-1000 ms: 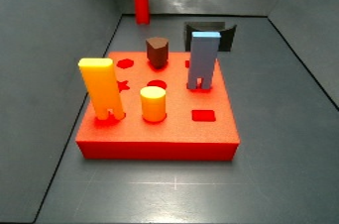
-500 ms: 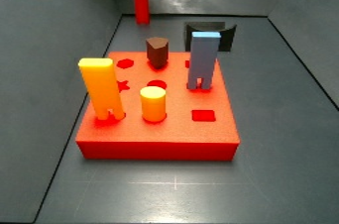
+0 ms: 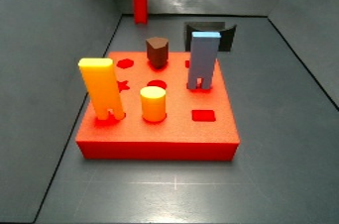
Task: Pick up the arch object. Move up. Rotate the arch object. Move to above the board. Insert the arch object.
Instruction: Pick up the arch object.
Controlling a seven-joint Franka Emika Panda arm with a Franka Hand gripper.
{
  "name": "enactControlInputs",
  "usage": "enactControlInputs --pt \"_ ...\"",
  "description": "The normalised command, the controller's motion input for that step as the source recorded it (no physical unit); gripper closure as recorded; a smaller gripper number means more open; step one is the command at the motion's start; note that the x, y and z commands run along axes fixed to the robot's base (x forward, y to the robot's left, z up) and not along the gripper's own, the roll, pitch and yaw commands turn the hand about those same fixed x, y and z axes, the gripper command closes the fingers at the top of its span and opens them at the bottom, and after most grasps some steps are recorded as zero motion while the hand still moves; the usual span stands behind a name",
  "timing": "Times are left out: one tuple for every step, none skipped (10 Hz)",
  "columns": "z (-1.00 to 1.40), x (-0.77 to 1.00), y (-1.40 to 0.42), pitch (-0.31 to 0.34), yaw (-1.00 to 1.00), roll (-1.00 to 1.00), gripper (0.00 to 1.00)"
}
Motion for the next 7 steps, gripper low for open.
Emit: enactControlInputs --pt "0.00 0.00 0.00 0.000 0.00 0.00 1.00" --pt "0.00 0.00 0.00 0.000 0.00 0.00 1.00" --pt "0.00 0.00 0.00 0.000 0.00 0.00 1.00" --pt "0.00 0.00 0.00 0.000 0.00 0.00 1.00" --pt "0.00 0.00 0.00 0.000 0.00 0.00 1.00" --pt "0.00 0.00 0.00 0.000 0.00 0.00 1.00" --pt "0.00 0.00 0.00 0.000 0.00 0.00 1.00"
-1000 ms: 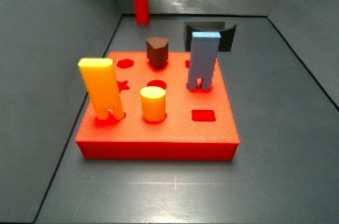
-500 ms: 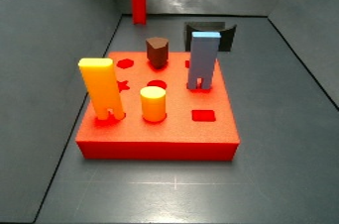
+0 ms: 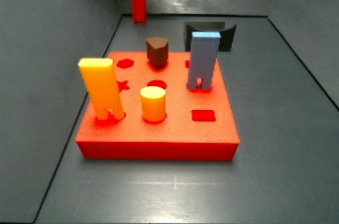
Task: Pick up the arch object. Move up. Rotate the arch object. Move to above the board. Insert the arch object.
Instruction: Pick up the arch object, then move up, then rotate the arch object.
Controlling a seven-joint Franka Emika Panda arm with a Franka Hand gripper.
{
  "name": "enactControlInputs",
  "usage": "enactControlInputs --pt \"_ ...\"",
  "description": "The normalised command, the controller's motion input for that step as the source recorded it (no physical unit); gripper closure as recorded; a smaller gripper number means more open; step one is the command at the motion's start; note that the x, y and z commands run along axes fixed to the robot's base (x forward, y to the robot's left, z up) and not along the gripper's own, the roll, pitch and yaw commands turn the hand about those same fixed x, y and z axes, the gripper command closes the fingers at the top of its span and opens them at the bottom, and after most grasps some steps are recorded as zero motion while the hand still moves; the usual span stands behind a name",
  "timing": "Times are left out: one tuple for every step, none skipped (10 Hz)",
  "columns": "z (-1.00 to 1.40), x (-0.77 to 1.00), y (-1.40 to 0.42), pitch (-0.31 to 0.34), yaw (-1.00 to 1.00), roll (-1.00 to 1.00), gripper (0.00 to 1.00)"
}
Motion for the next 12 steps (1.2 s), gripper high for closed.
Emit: enactControlInputs --pt "0.00 0.00 0.00 0.000 0.00 0.00 1.00" --pt "0.83 0.00 0.00 0.000 0.00 0.00 1.00" --pt "0.85 -0.02 0.07 -0.006 0.04 0.00 1.00" --pt "0.70 -0.07 0.04 0.034 0.03 0.01 1.00" --pt "0.61 -0.06 0.03 0.046 0.02 0.02 1.00" --pt "0.42 -0.04 0.02 0.061 0.01 0.04 1.00" --pt "0.28 -0.02 0.02 0.075 0.01 0.05 1.00" --pt "0.44 0.25 -1.00 0.000 0.00 0.00 1.00" --pt "0.42 0.26 -1.00 -0.001 0.00 0.00 1.00" --pt "0.40 0.23 -1.00 0.042 0.01 0.01 1.00" --pt "0.40 0.22 -1.00 0.050 0.01 0.02 1.00" --pt "0.38 0.21 -1.00 0.062 0.02 0.03 1.00"
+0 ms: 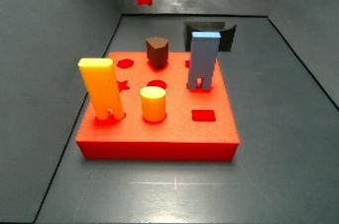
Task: Pick up the arch object. Move up. Rotate the arch object. Move to above the board. Insert the arch object.
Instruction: Rotate the arch object.
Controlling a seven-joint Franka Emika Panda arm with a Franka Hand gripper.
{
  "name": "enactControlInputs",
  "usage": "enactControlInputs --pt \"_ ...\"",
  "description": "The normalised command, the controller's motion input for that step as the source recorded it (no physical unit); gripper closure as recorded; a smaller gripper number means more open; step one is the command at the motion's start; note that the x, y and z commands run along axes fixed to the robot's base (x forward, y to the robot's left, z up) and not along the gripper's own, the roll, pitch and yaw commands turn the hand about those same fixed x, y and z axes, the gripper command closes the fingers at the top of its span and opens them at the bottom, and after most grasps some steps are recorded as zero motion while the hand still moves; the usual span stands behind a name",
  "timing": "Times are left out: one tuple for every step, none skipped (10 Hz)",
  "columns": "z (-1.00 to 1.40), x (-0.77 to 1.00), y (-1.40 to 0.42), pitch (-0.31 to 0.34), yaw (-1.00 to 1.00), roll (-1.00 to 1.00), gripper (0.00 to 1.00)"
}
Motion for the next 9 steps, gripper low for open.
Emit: enactControlInputs --pt "0.38 0.21 -1.00 0.068 0.02 0.03 1.00" --pt "0.37 0.20 -1.00 0.082 0.02 0.03 1.00" --pt "0.34 0.18 -0.95 0.089 0.02 0.02 1.00" --pt "0.21 0.11 -0.62 0.098 0.02 0.01 1.00" --pt "0.15 0.09 -0.46 0.091 0.02 0.00 1.00" --pt "0.00 0.00 0.00 0.013 -1.00 -0.03 1.00" --pt "-0.02 -0.02 0.10 0.012 -1.00 -0.03 1.00" --pt "-0.01 -0.01 0.08 0.013 -1.00 -0.03 1.00" --pt "-0.01 -0.01 0.06 0.013 -1.00 -0.04 1.00"
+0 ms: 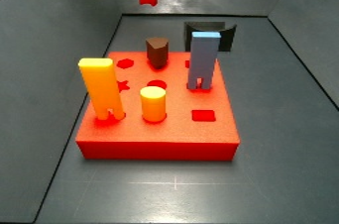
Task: Pick up the arch object. Move up. Rotate the arch object. Move to above the board. Insert the arch object.
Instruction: Rotate the arch object.
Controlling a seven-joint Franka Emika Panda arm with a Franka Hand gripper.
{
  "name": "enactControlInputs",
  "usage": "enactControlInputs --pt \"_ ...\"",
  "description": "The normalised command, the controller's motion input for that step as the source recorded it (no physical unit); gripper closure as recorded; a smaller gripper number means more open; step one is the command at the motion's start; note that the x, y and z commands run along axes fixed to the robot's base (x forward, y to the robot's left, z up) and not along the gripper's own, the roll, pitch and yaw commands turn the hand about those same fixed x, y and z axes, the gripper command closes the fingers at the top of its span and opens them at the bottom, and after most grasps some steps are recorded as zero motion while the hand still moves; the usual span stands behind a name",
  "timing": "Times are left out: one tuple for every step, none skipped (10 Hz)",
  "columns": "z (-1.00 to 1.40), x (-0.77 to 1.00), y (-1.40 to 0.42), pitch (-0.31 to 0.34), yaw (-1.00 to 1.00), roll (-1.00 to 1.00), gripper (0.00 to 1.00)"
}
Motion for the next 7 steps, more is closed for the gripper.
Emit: enactControlInputs --pt "-0.01 0.00 0.04 0.013 -1.00 -0.04 1.00" --pt "0.00 0.00 0.03 0.015 -1.00 -0.04 1.00" --pt "0.00 0.00 0.02 0.017 -1.00 -0.05 1.00" --pt "0.00 0.00 0.02 0.018 -1.00 -0.05 1.00" --pt "0.00 0.01 0.02 0.023 -1.00 -0.07 1.00" --pt "0.00 0.01 0.02 0.026 -1.00 -0.08 1.00" --pt "0.01 0.01 0.02 0.030 -0.81 -0.10 1.00"
